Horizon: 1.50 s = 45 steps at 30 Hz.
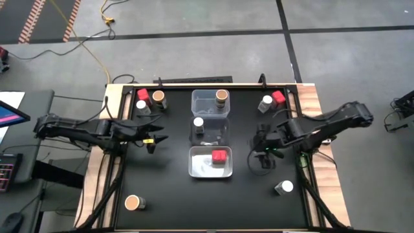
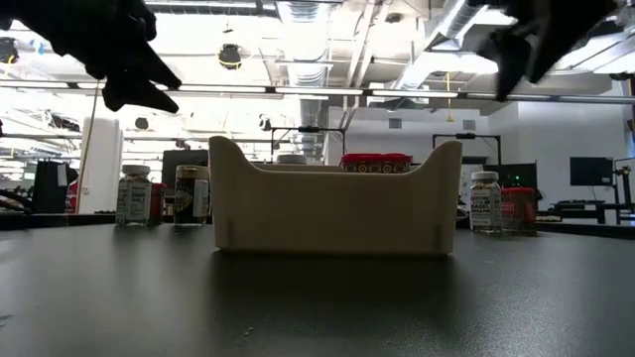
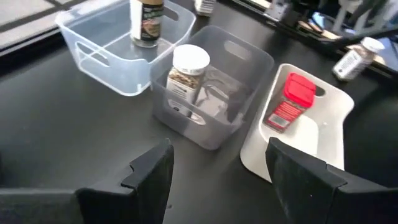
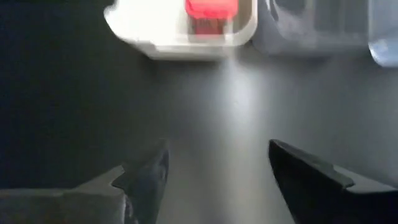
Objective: Sort spices by type
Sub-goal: Put the top left white seasoning bottle into the black transparent bin aligned with the other white seasoning bottle
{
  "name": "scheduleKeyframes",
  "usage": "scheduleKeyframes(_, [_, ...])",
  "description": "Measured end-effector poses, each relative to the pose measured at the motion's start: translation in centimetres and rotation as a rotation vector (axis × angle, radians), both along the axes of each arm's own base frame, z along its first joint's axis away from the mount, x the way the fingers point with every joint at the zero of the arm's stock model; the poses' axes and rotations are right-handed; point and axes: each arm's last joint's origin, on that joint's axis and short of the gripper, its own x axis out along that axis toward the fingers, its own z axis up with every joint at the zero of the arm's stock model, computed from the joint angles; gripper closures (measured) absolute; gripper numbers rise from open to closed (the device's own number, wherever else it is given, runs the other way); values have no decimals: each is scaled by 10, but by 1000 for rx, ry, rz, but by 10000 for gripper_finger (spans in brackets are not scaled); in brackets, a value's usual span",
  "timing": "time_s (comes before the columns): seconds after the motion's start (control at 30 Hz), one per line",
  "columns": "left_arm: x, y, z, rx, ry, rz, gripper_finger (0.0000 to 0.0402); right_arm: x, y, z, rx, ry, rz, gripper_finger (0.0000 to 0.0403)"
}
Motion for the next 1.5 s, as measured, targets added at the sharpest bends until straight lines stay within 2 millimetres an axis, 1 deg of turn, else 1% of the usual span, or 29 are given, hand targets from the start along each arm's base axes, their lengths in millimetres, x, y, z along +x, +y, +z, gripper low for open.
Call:
scheduleKeyframes(0.1, [7, 0, 3, 3, 21, 14, 159, -27, -9, -11, 37, -74, -57, 113])
scheduleKeyframes(0.2, [16, 0, 10, 23, 32, 53, 159, -49, -15, -25, 74, -181, -124, 116])
scheduleKeyframes(0.33, [27, 5, 27, 19, 28, 165, 159, -67, -22, -43, 115, -289, -170, 117])
scheduleKeyframes(0.47, [31, 17, 46, -19, 65, 262, 159, -75, -27, -55, 129, -355, -188, 117])
scheduleKeyframes(0.63, [27, 38, 69, -115, 197, 467, 159, -80, -33, -62, 117, -387, -202, 117])
scheduleKeyframes(0.7, [25, 45, 76, -114, 284, 493, 159, -80, -35, -61, 108, -398, -205, 117])
scheduleKeyframes(0.8, [26, 53, 84, -78, 378, 462, 159, -80, -38, -61, 102, -401, -224, 117])
scheduleKeyframes(0.87, [27, 56, 88, -50, 412, 429, 159, -80, -39, -61, 100, -400, -239, 117])
scheduleKeyframes(1.03, [27, 59, 91, 71, 489, 324, 159, -79, -44, -60, 127, -415, -318, 117])
scheduleKeyframes(1.37, [27, 60, 91, 86, 498, 312, 159, -78, -55, -59, 107, -434, -410, 117])
scheduleKeyframes(1.5, [27, 59, 91, 93, 508, 305, 147, -78, -59, -59, 100, -436, -442, 117])
